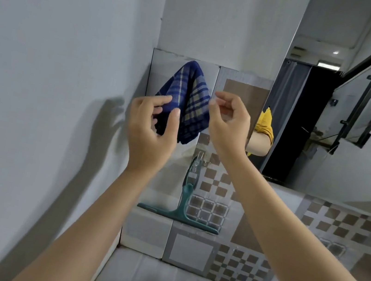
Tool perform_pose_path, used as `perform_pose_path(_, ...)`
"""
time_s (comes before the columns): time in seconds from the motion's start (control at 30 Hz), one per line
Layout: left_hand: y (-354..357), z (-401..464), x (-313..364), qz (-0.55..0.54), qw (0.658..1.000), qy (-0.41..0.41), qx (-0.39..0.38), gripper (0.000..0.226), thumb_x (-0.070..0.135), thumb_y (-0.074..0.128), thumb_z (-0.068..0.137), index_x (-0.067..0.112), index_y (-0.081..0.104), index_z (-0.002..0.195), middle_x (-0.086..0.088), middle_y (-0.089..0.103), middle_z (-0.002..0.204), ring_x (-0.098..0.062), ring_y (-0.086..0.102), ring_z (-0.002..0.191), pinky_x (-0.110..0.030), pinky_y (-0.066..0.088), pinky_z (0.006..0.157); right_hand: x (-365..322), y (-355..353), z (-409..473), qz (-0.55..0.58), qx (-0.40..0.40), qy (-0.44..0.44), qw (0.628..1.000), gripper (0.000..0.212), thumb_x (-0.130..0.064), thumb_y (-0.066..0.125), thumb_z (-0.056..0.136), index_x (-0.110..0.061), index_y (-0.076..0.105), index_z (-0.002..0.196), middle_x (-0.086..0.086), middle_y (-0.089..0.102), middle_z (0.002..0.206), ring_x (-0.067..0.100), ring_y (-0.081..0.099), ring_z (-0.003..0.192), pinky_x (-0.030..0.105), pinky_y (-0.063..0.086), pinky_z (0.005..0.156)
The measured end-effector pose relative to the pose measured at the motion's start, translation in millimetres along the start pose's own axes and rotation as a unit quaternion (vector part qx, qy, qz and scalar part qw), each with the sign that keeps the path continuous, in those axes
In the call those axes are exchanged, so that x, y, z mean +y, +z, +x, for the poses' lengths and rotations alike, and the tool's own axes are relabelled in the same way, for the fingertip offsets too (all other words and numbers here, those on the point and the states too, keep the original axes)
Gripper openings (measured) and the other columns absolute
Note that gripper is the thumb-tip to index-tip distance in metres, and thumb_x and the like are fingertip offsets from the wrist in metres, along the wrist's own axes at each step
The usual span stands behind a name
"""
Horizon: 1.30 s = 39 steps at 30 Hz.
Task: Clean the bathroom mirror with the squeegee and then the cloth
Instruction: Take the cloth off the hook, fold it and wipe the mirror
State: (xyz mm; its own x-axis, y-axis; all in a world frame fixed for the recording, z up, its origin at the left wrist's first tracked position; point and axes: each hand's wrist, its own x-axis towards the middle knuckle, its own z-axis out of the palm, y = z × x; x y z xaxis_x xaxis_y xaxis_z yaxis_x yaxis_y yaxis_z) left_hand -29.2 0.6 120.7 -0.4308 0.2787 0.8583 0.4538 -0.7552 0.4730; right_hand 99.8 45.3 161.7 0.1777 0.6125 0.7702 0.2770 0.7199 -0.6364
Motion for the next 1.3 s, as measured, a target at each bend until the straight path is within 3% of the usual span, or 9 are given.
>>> perform_pose_path(0.07, 7, 29, 2, 0.026, 0.999, -0.017, -0.031, 0.026, 0.028, 0.06, 0.085, 0.019, 0.059, 0.11, 0.023, 0.049, 0.103, -0.013, 0.055, 0.1, -0.029, 0.048, 0.086, -10, 7, 17, -0.016, -0.04, 0.012, 0.999, 0.02, -0.022, 0.062, 0.091, -0.024, 0.062, 0.111, 0.002, 0.065, 0.105, 0.016, 0.062, 0.098, 0.038, 0.054, 0.088)
perform_pose_path(0.23, 22, 71, -3, 0.048, 0.98, -0.08, -0.176, 0.034, 0.02, 0.065, 0.083, 0.023, 0.059, 0.117, 0.011, 0.061, 0.107, -0.005, 0.057, 0.101, -0.024, 0.046, 0.092, -26, 18, 43, -0.026, -0.118, 0.035, 0.992, 0.02, -0.024, 0.058, 0.094, -0.029, 0.058, 0.114, -0.004, 0.067, 0.092, 0.004, 0.061, 0.077, 0.019, 0.048, 0.061)
perform_pose_path(0.4, 19, 86, -6, 0.028, 0.971, -0.129, -0.198, 0.038, 0.0, 0.065, 0.079, 0.022, 0.063, 0.11, 0.004, 0.067, 0.096, -0.006, 0.063, 0.087, -0.015, 0.049, 0.075, -35, 21, 61, 0.004, -0.184, 0.067, 0.981, 0.023, -0.012, 0.06, 0.092, -0.031, 0.064, 0.104, 0.007, 0.072, 0.091, 0.024, 0.07, 0.085, 0.042, 0.06, 0.078)
perform_pose_path(0.53, 12, 95, 3, 0.003, 0.976, -0.118, -0.183, 0.038, -0.008, 0.06, 0.079, 0.022, 0.066, 0.102, 0.013, 0.065, 0.092, 0.0, 0.062, 0.087, -0.003, 0.045, 0.069, -46, 15, 69, 0.02, -0.191, 0.031, 0.981, 0.03, -0.004, 0.062, 0.089, -0.023, 0.068, 0.112, 0.004, 0.068, 0.101, 0.026, 0.068, 0.085, 0.038, 0.06, 0.08)
perform_pose_path(0.73, -11, 110, 34, -0.078, 0.962, -0.118, -0.235, 0.038, -0.009, 0.055, 0.084, 0.022, 0.064, 0.104, -0.001, 0.072, 0.095, -0.017, 0.069, 0.086, -0.036, 0.059, 0.073, -75, -13, 68, 0.172, -0.221, 0.046, 0.959, 0.023, -0.002, 0.069, 0.084, -0.02, 0.07, 0.099, -0.002, 0.071, 0.091, 0.016, 0.068, 0.079, 0.027, 0.057, 0.067)
perform_pose_path(0.8, -18, 113, 46, -0.113, 0.947, -0.12, -0.274, 0.038, -0.012, 0.054, 0.084, 0.02, 0.066, 0.101, -0.005, 0.072, 0.093, -0.021, 0.069, 0.087, -0.038, 0.057, 0.076, -84, -28, 65, 0.205, -0.256, 0.064, 0.943, 0.018, -0.004, 0.068, 0.085, -0.019, 0.068, 0.093, -0.001, 0.071, 0.084, 0.014, 0.067, 0.074, 0.024, 0.054, 0.061)
perform_pose_path(0.97, -26, 104, 71, -0.135, 0.92, -0.132, -0.343, 0.038, -0.014, 0.054, 0.083, 0.018, 0.067, 0.097, -0.009, 0.073, 0.089, -0.023, 0.069, 0.084, -0.036, 0.055, 0.073, -98, -70, 51, 0.242, -0.349, 0.103, 0.899, 0.025, 0.001, 0.062, 0.086, -0.018, 0.067, 0.102, 0.009, 0.071, 0.094, 0.021, 0.066, 0.082, 0.03, 0.057, 0.071)
perform_pose_path(1.17, -17, 68, 96, -0.046, 0.953, -0.151, -0.259, 0.025, 0.017, 0.074, 0.077, 0.019, 0.064, 0.099, -0.002, 0.071, 0.09, -0.018, 0.068, 0.081, -0.04, 0.058, 0.076, -112, -113, 24, 0.243, -0.295, 0.106, 0.918, 0.025, 0.008, 0.057, 0.088, -0.013, 0.067, 0.094, 0.001, 0.073, 0.082, 0.016, 0.068, 0.071, 0.027, 0.057, 0.062)
perform_pose_path(1.3, 1, 41, 114, 0.132, 0.951, -0.194, -0.204, 0.053, 0.051, 0.072, 0.071, 0.012, 0.055, 0.103, -0.005, 0.062, 0.088, -0.019, 0.06, 0.079, -0.025, 0.045, 0.06, -117, -137, 10, 0.211, -0.253, 0.113, 0.937, 0.025, 0.009, 0.057, 0.089, -0.012, 0.068, 0.096, 0.0, 0.074, 0.082, 0.016, 0.069, 0.071, 0.028, 0.06, 0.064)
